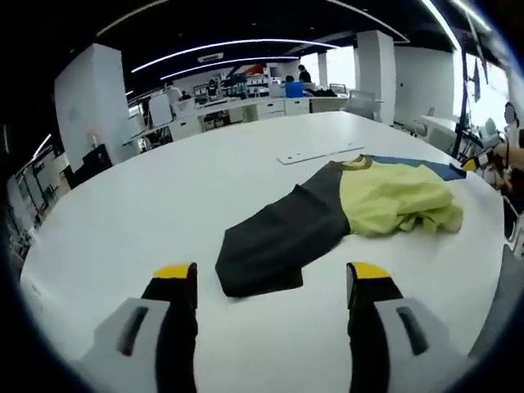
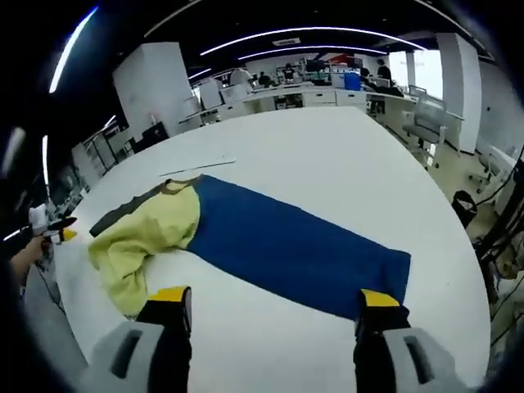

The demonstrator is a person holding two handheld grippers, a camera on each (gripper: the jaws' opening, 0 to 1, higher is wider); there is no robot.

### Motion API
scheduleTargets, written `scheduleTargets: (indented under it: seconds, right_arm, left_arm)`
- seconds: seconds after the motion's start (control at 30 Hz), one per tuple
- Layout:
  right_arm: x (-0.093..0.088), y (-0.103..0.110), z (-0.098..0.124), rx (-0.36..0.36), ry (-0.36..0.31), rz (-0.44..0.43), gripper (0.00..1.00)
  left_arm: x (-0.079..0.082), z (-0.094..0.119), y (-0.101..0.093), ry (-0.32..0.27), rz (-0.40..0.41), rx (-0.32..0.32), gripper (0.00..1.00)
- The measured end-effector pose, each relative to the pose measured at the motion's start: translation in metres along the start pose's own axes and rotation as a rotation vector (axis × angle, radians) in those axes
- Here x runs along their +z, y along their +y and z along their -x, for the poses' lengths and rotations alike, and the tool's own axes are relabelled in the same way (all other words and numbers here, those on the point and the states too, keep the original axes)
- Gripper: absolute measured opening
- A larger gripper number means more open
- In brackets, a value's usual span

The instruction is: Fold the garment on the visible template until the final outline fits inside the template.

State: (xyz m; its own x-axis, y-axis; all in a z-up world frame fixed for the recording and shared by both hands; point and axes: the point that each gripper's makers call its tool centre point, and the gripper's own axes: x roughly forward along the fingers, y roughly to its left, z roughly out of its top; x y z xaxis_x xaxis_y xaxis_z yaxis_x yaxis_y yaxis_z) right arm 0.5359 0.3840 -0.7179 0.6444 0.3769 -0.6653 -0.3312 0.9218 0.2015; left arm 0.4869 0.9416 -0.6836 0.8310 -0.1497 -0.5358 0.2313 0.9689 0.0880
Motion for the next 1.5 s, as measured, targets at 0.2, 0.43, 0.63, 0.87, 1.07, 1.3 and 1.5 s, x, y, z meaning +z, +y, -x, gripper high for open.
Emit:
scheduleTargets:
  seconds: [0.2, 0.43, 0.63, 0.87, 1.07, 1.3, 1.5]
  right_arm:
    - [0.007, 0.04, 0.001, 0.093, -0.003, 0.07, 0.9]
    - [0.013, 0.088, -0.001, 0.196, -0.008, 0.169, 0.94]
    - [0.009, 0.129, -0.007, 0.275, 0.023, 0.274, 0.94]
    - [0.011, 0.171, -0.011, 0.368, 0.022, 0.329, 0.93]
    - [0.009, 0.2, -0.016, 0.424, 0.033, 0.4, 0.9]
    - [0.0, 0.232, -0.023, 0.478, 0.05, 0.438, 0.83]
    - [-0.009, 0.256, -0.032, 0.503, 0.066, 0.473, 0.76]
  left_arm:
    - [0.005, 0.009, -0.014, -0.023, 0.0, -0.03, 0.89]
    - [0.008, 0.019, -0.027, -0.037, 0.0, -0.035, 0.97]
    - [0.001, 0.025, -0.048, -0.013, -0.007, -0.081, 0.99]
    - [-0.003, 0.031, -0.06, -0.01, -0.002, -0.102, 0.99]
    - [-0.002, 0.038, -0.069, -0.01, -0.022, -0.115, 0.99]
    - [-0.008, 0.043, -0.082, 0.007, -0.047, -0.138, 0.99]
    - [-0.008, 0.047, -0.088, -0.028, -0.026, -0.162, 0.98]
